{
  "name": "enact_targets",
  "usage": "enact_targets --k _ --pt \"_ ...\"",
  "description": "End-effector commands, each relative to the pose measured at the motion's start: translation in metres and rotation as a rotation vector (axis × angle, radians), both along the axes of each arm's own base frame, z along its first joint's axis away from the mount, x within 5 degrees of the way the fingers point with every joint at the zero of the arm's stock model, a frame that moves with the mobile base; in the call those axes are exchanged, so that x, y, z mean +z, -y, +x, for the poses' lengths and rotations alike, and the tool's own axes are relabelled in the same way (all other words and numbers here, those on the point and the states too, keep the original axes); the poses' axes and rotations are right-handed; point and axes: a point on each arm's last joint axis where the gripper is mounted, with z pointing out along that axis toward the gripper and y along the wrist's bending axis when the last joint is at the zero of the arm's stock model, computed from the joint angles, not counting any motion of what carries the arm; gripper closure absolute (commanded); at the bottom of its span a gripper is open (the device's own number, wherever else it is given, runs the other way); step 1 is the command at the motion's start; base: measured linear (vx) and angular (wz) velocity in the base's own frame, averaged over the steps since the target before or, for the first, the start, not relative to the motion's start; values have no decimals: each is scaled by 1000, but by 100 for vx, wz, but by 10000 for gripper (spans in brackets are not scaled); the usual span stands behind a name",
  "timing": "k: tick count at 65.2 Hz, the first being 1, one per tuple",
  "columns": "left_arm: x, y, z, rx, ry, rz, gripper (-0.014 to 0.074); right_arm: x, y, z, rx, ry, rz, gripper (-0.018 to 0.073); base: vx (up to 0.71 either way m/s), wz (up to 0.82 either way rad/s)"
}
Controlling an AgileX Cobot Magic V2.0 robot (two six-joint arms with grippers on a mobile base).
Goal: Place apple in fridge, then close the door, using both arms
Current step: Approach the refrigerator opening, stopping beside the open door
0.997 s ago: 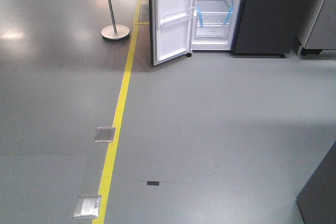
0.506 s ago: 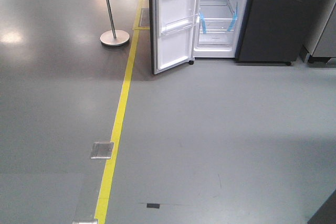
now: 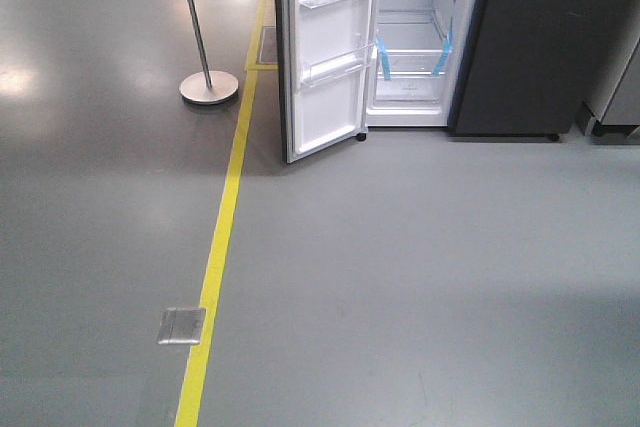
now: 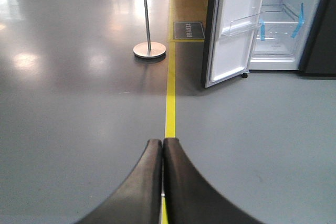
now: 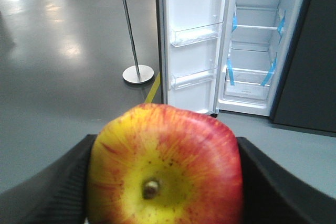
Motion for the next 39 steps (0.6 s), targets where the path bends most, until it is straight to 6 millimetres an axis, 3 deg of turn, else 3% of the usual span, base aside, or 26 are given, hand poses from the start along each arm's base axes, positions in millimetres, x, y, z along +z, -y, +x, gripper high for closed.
enact_targets --k 1,39 --pt "13 0 0 -2 101 -3 603 22 2 -11 -20 135 19 401 25 -3" --pt "13 0 0 -2 101 -3 603 22 2 -11 -20 135 19 401 24 -2"
